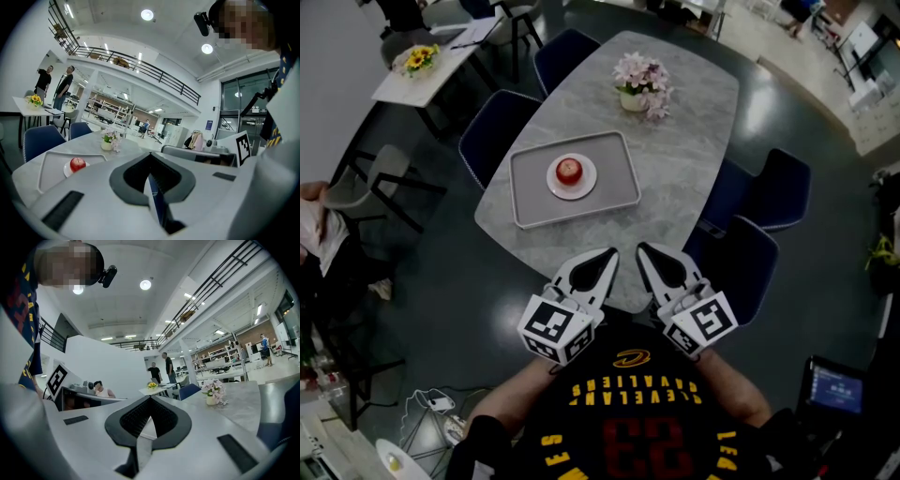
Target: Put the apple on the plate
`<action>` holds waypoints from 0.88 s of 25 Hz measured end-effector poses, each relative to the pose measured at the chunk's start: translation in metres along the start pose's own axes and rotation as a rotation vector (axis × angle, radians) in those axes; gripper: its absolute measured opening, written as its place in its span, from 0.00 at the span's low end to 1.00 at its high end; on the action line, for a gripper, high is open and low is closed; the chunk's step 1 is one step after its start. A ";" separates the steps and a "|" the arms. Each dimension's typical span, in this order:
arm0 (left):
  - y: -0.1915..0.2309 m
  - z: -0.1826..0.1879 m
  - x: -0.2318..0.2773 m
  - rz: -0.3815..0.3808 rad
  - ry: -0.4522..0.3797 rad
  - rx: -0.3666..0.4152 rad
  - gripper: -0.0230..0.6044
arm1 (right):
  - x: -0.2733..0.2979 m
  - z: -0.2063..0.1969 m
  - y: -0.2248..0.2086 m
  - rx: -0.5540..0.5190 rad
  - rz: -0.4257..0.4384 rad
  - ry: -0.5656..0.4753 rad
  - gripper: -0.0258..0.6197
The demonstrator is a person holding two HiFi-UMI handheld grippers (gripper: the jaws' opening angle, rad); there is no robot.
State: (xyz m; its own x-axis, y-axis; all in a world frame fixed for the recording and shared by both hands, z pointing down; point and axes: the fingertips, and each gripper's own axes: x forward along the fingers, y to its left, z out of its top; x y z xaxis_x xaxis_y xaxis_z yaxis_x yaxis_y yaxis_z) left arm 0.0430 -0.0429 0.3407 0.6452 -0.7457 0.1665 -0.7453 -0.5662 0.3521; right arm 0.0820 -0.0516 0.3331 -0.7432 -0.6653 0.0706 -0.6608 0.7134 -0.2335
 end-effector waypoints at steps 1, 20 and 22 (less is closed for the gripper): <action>0.000 0.000 0.000 0.001 0.000 0.001 0.04 | 0.000 0.000 0.000 0.000 0.000 0.001 0.05; -0.001 -0.009 0.004 0.011 0.012 -0.012 0.04 | -0.003 -0.008 -0.002 0.011 0.011 0.017 0.05; 0.000 -0.008 0.005 0.011 0.013 -0.011 0.04 | -0.002 -0.009 -0.002 0.013 0.015 0.022 0.05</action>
State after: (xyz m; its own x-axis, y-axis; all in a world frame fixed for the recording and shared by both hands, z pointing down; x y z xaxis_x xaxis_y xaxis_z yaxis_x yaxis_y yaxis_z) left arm 0.0475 -0.0433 0.3492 0.6391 -0.7471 0.1824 -0.7504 -0.5539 0.3606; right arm 0.0835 -0.0496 0.3426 -0.7551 -0.6497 0.0879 -0.6484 0.7200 -0.2474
